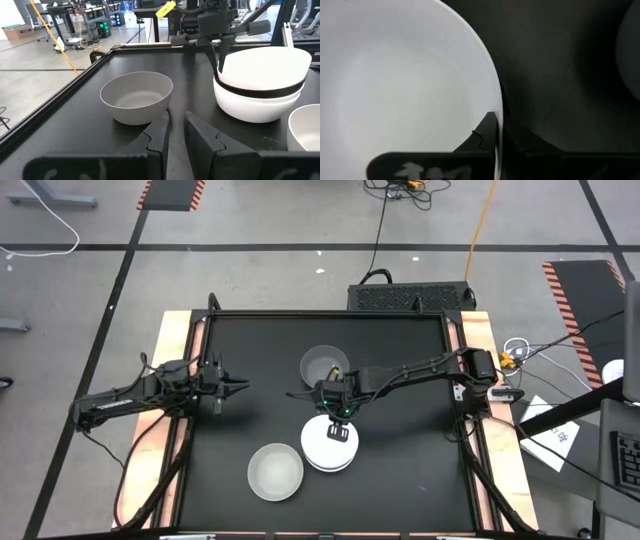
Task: Nest bowls inside each other
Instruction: Stack the white bowl on the black bowl
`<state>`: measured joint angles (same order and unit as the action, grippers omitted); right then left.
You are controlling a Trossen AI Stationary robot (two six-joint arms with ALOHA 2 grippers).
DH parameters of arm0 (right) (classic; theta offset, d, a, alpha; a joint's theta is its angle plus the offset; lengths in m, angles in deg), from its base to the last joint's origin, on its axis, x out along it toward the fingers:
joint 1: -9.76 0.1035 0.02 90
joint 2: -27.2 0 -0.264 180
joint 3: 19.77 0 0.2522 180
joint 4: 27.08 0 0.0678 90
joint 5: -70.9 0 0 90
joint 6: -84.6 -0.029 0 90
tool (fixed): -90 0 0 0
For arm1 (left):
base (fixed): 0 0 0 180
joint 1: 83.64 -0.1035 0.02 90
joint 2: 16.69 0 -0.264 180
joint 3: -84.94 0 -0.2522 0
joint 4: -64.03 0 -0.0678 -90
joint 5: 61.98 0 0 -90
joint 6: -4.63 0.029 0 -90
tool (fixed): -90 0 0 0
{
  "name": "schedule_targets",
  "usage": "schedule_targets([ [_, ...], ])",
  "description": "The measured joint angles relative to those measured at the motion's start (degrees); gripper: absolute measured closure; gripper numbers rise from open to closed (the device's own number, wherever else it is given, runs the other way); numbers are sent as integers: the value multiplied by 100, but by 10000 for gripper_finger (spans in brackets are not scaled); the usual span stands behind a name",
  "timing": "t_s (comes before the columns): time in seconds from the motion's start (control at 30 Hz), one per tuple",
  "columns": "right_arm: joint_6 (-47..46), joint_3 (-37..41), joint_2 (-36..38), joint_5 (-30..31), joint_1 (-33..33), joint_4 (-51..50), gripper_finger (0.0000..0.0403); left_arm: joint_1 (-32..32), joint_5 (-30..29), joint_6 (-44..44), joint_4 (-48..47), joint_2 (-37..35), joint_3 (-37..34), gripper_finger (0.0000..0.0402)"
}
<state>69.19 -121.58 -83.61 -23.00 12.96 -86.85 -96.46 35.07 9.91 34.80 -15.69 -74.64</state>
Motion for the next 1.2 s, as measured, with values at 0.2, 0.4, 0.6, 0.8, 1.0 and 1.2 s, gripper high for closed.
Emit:
schedule_targets([
  [0.2, -2, 0, 4, 392, 15, -154, 403, 1, 0, 0, -28, -1, 0, 341],
  [0.4, -61, 0, 2, 569, 47, -291, 403, -1, -2, 1, -28, 1, 0, 341],
  [0.6, -105, 4, -2, 718, 80, -354, 403, 0, -2, 2, -25, 0, 0, 341],
  [0.8, -106, 9, 10, 721, 83, -377, 403, 1, -2, 2, -25, -1, 0, 341],
  [1.0, -85, 20, 52, 700, 81, -325, 403, -1, -4, 2, -32, 1, 0, 341],
  [1.2, -86, 20, 52, 692, 99, -288, 403, -1, -4, 2, -49, 1, 0, 341],
])
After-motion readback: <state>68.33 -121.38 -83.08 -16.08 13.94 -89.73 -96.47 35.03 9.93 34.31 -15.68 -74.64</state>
